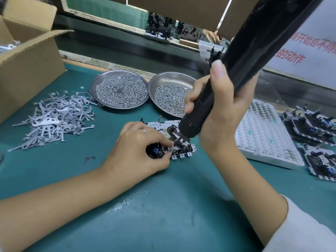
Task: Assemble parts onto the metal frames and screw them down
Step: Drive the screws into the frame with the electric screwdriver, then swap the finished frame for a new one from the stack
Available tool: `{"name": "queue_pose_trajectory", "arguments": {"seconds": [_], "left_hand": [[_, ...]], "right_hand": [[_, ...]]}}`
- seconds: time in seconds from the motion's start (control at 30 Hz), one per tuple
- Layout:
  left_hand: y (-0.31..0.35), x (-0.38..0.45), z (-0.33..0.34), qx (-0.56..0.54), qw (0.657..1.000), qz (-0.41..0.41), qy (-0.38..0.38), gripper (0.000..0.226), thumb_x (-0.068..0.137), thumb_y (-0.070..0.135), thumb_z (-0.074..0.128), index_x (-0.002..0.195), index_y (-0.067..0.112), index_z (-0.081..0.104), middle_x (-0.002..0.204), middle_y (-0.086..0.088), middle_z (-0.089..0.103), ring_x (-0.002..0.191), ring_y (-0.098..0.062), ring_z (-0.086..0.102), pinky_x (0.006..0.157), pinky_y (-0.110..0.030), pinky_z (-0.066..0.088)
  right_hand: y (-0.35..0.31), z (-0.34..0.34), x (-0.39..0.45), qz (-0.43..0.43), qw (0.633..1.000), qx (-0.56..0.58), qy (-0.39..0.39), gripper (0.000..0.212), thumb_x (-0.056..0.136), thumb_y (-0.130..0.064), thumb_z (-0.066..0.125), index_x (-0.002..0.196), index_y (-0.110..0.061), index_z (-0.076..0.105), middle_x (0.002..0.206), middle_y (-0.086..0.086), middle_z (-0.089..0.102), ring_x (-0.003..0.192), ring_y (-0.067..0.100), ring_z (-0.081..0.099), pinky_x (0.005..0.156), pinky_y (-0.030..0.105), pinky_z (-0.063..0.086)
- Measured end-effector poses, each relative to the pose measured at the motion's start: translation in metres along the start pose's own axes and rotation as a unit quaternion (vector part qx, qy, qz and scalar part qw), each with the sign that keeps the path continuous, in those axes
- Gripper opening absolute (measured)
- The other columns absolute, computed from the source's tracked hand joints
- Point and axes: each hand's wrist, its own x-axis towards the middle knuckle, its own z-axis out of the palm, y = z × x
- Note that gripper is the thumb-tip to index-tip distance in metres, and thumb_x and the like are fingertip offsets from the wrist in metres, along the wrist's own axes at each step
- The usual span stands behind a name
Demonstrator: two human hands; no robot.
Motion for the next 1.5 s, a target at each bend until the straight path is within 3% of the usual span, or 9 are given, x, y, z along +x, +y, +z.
{"name": "queue_pose_trajectory", "arguments": {"seconds": [0.37,0.5,0.57,0.67,0.83,1.03,1.2,1.37,1.5], "left_hand": [[0.004,0.0,-0.003,0.004,1.0,0.007,-0.005,0.02,0.062,0.03,0.072,0.081,0.027,0.076,0.074,0.026,0.056,0.084,-0.007,0.049,0.092,-0.023,0.031],[0.005,0.001,-0.006,-0.006,1.0,0.009,-0.014,0.029,0.064,0.039,0.072,0.09,0.027,0.074,0.08,0.019,0.067,0.083,-0.008,0.059,0.095,-0.027,0.036],[0.007,0.003,-0.01,-0.072,0.997,-0.004,0.005,0.033,0.07,0.046,0.066,0.095,0.025,0.073,0.081,0.016,0.069,0.079,-0.002,0.061,0.086,-0.018,0.042],[0.002,0.009,-0.013,-0.144,0.985,-0.044,0.086,0.016,0.083,0.037,0.059,0.096,0.033,0.067,0.085,0.018,0.067,0.078,0.003,0.06,0.074,-0.012,0.043],[-0.01,0.02,-0.014,-0.199,0.96,-0.1,0.169,0.027,0.09,0.03,0.044,0.104,0.022,0.066,0.094,0.007,0.065,0.085,0.006,0.058,0.081,-0.018,0.045],[-0.015,0.021,-0.012,-0.191,0.959,-0.089,0.188,0.024,0.091,0.029,0.043,0.102,0.025,0.065,0.098,0.008,0.065,0.087,0.007,0.058,0.08,-0.015,0.044],[-0.012,0.015,-0.013,-0.168,0.969,-0.041,0.177,0.022,0.09,0.04,0.041,0.101,0.038,0.06,0.101,0.016,0.062,0.099,-0.011,0.06,0.088,-0.037,0.049],[-0.014,0.012,-0.011,-0.143,0.976,0.009,0.162,0.023,0.092,0.041,0.041,0.104,0.039,0.06,0.096,0.022,0.061,0.093,0.003,0.056,0.089,-0.037,0.046],[-0.018,0.013,-0.008,-0.133,0.978,0.021,0.156,0.021,0.092,0.042,0.04,0.104,0.043,0.058,0.095,0.027,0.06,0.092,0.009,0.053,0.092,-0.04,0.045]], "right_hand": [[0.012,-0.006,-0.003,0.049,0.998,-0.035,-0.019,0.025,0.084,-0.025,0.059,0.094,-0.016,0.037,0.049,0.004,0.047,0.035,0.024,0.045,0.041,0.024,0.039],[0.009,-0.019,-0.01,0.039,0.997,-0.068,-0.014,0.039,0.084,-0.03,0.057,0.115,-0.015,0.039,0.075,0.0,0.058,0.064,0.02,0.059,0.06,0.035,0.051],[0.011,-0.03,-0.019,0.03,0.99,-0.124,0.063,0.039,0.083,-0.035,0.054,0.117,-0.021,0.041,0.084,-0.01,0.056,0.079,0.013,0.056,0.072,0.035,0.05],[0.016,-0.041,-0.042,0.036,0.951,-0.27,0.144,0.022,0.083,-0.033,0.056,0.101,-0.028,0.044,0.088,-0.005,0.048,0.081,0.009,0.048,0.074,0.028,0.042],[0.026,-0.018,-0.071,0.107,0.817,-0.553,-0.123,0.074,0.074,-0.065,0.051,0.135,-0.026,0.034,0.128,0.0,0.037,0.122,0.017,0.036,0.098,0.032,0.039],[0.038,0.005,-0.061,0.149,0.718,-0.649,-0.204,0.107,0.067,-0.068,0.062,0.148,-0.031,0.003,0.149,0.008,0.007,0.137,0.031,0.01,0.103,0.048,0.031],[0.024,0.001,-0.063,0.147,0.732,-0.625,-0.227,0.102,0.064,-0.052,0.071,0.145,-0.034,0.012,0.15,0.004,0.006,0.136,0.031,0.017,0.103,0.049,0.034],[-0.043,-0.036,-0.073,0.137,0.777,-0.567,-0.235,0.094,0.06,-0.052,0.074,0.137,-0.05,0.02,0.143,-0.012,0.018,0.121,0.016,0.043,0.095,0.035,0.045],[-0.096,-0.095,-0.054,0.098,0.756,-0.63,-0.145,0.08,0.056,-0.06,0.068,0.129,-0.049,0.037,0.136,-0.014,0.028,0.105,-0.001,0.044,0.087,0.019,0.04]]}}
